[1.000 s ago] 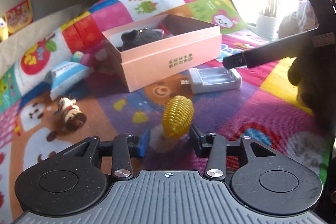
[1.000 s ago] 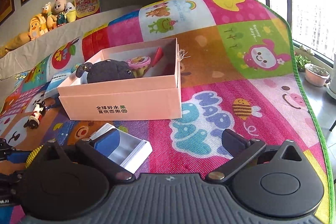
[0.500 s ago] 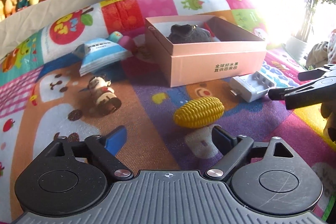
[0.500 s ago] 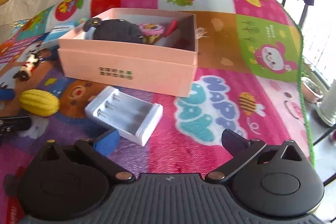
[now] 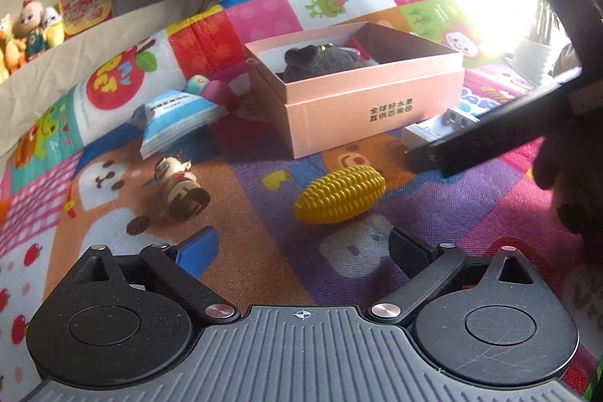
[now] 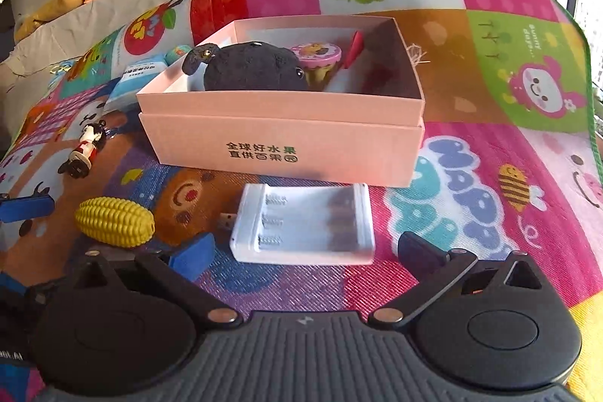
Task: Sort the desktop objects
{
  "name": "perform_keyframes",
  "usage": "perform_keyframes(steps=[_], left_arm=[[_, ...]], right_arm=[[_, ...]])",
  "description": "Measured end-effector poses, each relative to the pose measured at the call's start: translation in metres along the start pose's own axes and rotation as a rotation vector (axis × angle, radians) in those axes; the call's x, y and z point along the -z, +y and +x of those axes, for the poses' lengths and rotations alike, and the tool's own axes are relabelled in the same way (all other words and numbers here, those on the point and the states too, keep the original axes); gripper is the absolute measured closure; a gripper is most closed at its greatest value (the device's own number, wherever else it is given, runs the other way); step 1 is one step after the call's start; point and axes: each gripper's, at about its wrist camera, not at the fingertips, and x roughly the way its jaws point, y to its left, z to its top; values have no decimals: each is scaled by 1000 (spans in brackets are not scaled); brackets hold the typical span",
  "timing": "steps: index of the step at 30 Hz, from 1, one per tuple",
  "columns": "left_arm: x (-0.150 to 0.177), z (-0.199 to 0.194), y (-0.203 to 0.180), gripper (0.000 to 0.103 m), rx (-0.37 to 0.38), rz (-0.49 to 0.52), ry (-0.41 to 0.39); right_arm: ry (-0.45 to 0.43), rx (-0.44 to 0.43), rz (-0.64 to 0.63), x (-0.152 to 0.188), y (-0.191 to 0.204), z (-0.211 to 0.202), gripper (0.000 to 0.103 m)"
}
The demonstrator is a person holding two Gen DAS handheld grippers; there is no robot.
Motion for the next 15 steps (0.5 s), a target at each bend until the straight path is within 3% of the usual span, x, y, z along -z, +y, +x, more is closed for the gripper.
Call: perform_keyframes(steps=[4, 6, 10, 15], left_arm=[[0, 2, 3, 3, -2, -17, 12], [0, 2, 4, 3, -8, -23, 14], [-2, 1, 1, 3, -17, -27, 24], [-10, 5, -8, 3, 151, -143, 49]], right_arm=[[5, 46, -34, -4, 13, 9, 1], [-9, 29, -47, -1, 13, 3, 10], [-10, 31, -52, 14, 3, -16, 12], [-20, 68, -13, 45, -19, -51, 12]])
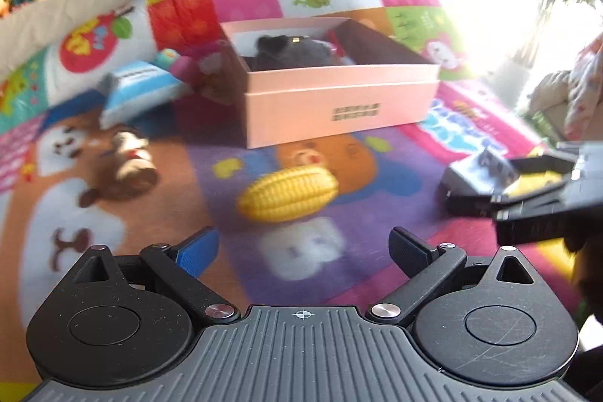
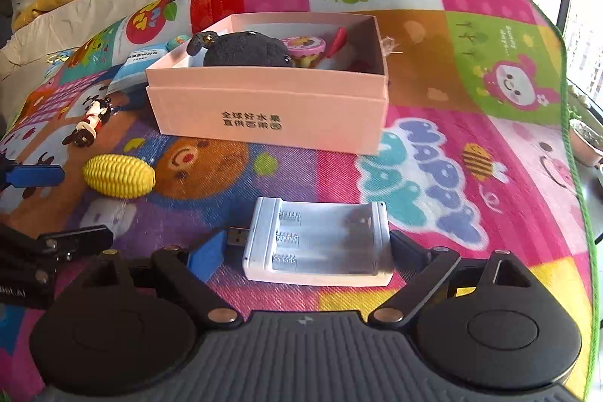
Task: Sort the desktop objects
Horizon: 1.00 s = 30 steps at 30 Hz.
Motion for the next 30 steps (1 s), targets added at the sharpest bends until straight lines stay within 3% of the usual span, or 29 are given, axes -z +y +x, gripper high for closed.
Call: perform_keyframes(steps=[9, 13, 16, 23, 24, 27, 30], left_arm=[[-16, 26, -18, 3, -23, 97, 2], [-16, 26, -17, 3, -42, 131, -1], [-17, 28, -13, 3, -64, 127, 3], [-23, 36, -9, 4, -33, 71, -13], [-24, 36, -9, 5, -23, 60, -19], [-26, 38, -9, 24, -21, 65, -19], [-24, 38, -10, 30, -36, 83, -19]], right_arm=[[-42, 23, 21, 16, -9, -11, 9], [-35, 0, 34, 16, -11, -11, 1], [-36, -5, 39, 16, -11, -11, 0], [-31, 1, 35, 16, -10, -10, 0], [-30, 2, 33, 16, -9, -10, 0], [-27, 7, 28, 16, -8, -10, 0], [-25, 12, 24, 16, -7, -10, 0]])
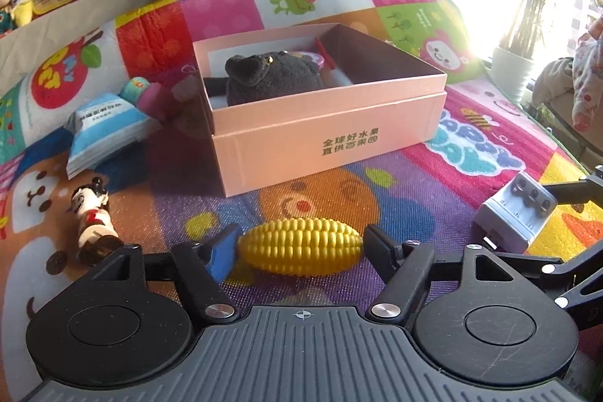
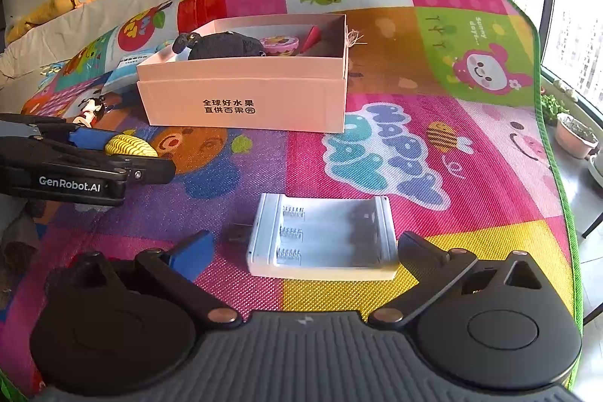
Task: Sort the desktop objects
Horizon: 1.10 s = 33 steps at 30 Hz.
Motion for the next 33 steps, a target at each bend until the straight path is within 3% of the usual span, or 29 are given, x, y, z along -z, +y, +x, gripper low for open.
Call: perform_keyframes(steps=[12, 18, 23, 28, 33], left_arm=[[19, -26, -8, 30, 30, 20, 1], [28, -42, -11, 30, 44, 34, 0], [26, -59, -9, 30, 37, 40, -36], [-10, -80, -5, 30, 27, 48, -169], [-72, -74, -11, 30, -2, 91, -343]], right_arm=[[-4, -1, -2, 0, 0, 0, 0], [-23, 5, -31, 0, 4, -4, 12], [-11, -81, -10, -7, -4, -18, 13], [-193, -57, -102, -37, -9, -68, 13], [-384, -18, -148, -99, -14, -101, 12]])
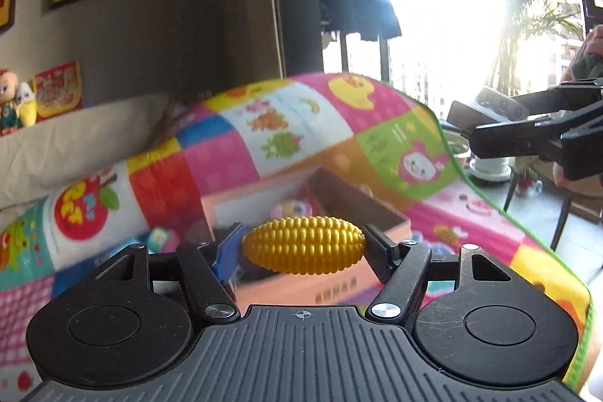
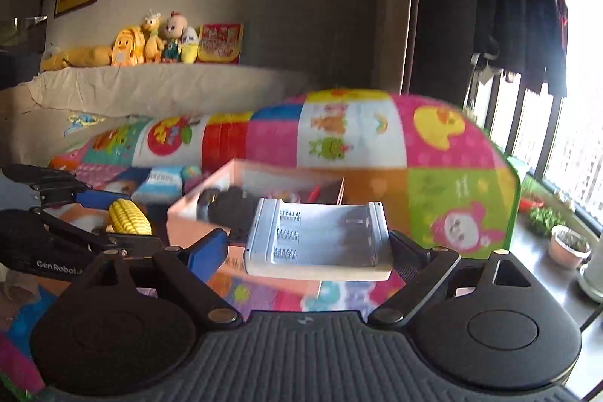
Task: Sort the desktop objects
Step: 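Drop the corn toy into the box with left tool while right tool drops the charger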
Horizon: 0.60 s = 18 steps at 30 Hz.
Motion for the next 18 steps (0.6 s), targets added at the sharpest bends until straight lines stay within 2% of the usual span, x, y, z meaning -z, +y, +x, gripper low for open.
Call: perform_keyframes(steps=[3, 4, 7, 9, 11, 14, 18], left_arm=[[-23, 35, 3, 29, -18, -12, -43], [-26, 48, 6, 23, -11, -24, -31], [-22, 66, 20, 14, -18, -74, 20], [-8, 56, 32, 7, -26, -99, 22], [11, 42, 42, 6, -66, -103, 34], [43, 28, 60, 6, -135, -122, 104], [79, 18, 83, 6, -202, -149, 197]], right_arm=[[-49, -43, 50, -40, -11, 20, 13], [-49, -51, 67, -52, -14, 32, 13], [19, -96, 110, -74, -16, 78, 12], [94, -93, 157, -76, -19, 105, 10], [117, -98, 170, -69, -21, 115, 8], [125, -79, 178, -57, -22, 119, 6], [181, -92, 220, -52, -26, 128, 6]])
